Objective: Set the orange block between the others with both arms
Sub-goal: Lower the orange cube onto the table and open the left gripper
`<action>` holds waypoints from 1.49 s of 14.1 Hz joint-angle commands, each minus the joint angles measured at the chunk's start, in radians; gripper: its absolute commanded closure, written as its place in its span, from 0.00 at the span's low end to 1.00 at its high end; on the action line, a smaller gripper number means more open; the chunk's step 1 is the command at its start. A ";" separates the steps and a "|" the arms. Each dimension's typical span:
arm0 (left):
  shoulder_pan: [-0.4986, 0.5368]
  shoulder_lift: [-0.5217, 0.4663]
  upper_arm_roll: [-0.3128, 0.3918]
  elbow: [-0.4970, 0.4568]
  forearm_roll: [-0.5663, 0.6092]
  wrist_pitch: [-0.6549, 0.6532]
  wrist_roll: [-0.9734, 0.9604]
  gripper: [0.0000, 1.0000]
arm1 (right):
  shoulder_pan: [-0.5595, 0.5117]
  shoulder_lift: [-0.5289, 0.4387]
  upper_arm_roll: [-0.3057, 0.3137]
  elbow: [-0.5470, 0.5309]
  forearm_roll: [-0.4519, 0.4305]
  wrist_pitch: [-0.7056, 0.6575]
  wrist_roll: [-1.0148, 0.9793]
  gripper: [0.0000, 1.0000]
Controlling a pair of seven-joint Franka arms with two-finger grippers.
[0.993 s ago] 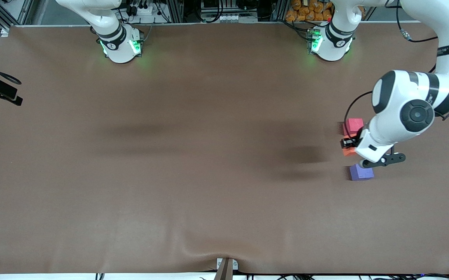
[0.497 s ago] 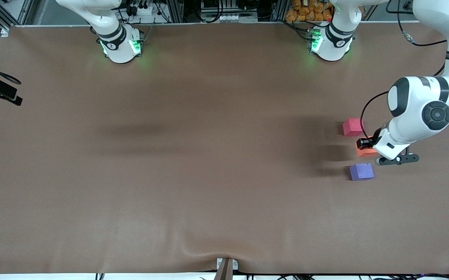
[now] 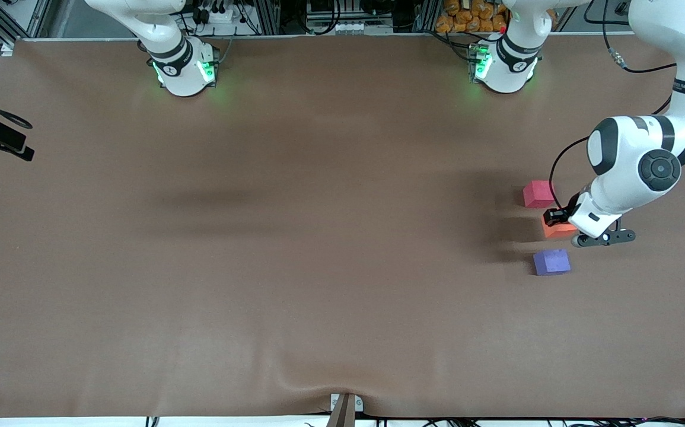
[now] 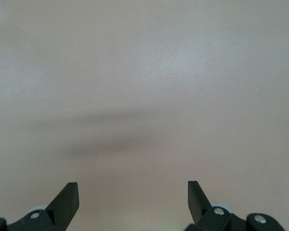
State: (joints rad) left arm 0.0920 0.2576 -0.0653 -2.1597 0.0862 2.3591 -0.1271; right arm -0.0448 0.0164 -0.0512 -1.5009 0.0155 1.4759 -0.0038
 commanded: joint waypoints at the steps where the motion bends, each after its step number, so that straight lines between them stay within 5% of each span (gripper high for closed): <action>1: 0.015 0.008 -0.014 -0.016 0.010 0.035 0.006 0.92 | -0.021 0.010 0.017 0.027 -0.009 -0.019 0.005 0.00; 21: 0.026 0.124 -0.014 -0.014 0.009 0.134 0.007 0.93 | -0.021 0.010 0.016 0.027 -0.009 -0.019 0.005 0.00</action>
State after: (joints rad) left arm 0.1058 0.3817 -0.0682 -2.1689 0.0862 2.4745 -0.1271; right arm -0.0448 0.0164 -0.0512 -1.5009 0.0155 1.4758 -0.0038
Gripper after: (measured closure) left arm 0.463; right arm 0.000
